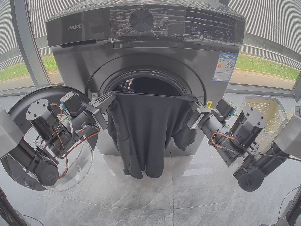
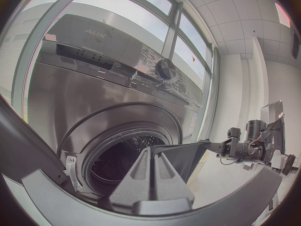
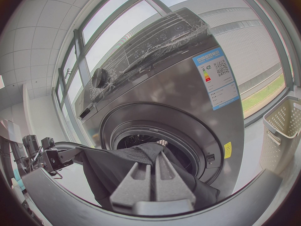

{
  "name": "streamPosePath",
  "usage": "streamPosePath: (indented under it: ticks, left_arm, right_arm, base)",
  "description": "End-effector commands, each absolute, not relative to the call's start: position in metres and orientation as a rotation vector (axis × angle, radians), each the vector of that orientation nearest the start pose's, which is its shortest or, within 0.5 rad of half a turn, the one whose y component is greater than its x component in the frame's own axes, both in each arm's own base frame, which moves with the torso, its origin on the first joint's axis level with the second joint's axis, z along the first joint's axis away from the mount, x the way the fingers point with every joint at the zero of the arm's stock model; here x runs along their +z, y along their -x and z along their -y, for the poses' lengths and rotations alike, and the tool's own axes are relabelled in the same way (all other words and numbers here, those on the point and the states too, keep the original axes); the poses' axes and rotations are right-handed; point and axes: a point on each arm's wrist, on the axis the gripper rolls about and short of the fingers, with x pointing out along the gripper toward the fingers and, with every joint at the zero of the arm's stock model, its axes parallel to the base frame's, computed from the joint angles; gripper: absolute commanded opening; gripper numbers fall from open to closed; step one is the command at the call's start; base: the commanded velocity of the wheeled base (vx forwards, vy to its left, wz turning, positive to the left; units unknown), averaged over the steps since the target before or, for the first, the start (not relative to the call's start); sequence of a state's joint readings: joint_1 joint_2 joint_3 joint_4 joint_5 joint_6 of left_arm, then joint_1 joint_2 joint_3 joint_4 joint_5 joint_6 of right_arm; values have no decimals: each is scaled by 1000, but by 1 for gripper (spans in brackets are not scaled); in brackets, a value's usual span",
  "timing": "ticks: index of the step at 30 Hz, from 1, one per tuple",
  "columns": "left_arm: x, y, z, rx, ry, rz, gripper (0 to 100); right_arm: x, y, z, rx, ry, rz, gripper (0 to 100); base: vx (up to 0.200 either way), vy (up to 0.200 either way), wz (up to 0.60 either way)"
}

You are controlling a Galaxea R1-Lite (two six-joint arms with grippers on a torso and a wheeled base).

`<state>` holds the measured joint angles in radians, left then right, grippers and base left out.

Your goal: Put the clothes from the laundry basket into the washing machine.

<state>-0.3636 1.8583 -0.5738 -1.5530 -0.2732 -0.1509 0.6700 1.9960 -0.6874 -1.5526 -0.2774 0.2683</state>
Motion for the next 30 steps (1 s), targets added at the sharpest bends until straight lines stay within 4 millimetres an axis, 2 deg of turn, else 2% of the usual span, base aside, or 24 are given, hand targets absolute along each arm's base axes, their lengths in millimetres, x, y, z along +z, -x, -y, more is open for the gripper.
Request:
streamPosePath:
  ticks: [1, 3, 12, 18, 23, 30]
  left_arm:
    - [168, -282, 114, -654, 157, 225, 0]
    - [168, -282, 114, -654, 157, 225, 0]
    - [169, -282, 115, -654, 157, 229, 0]
    - [170, -281, 113, -652, 155, 231, 0]
    - [170, -279, 114, -654, 157, 228, 0]
    - [158, -272, 113, -660, 151, 174, 0]
  right_arm:
    - [151, -270, -207, 421, -384, 182, 0]
    - [156, -270, -206, 423, -392, 197, 0]
    - [153, -267, -207, 429, -388, 183, 0]
    - [141, -261, -204, 431, -376, 128, 0]
    - [141, -260, -202, 443, -373, 126, 0]
    - [127, -249, -203, 457, -355, 60, 0]
  base:
    - [0, 0, 0]
    - [0, 0, 0]
    - [0, 0, 0]
    - [0, 0, 0]
    - [0, 0, 0]
    - [0, 0, 0]
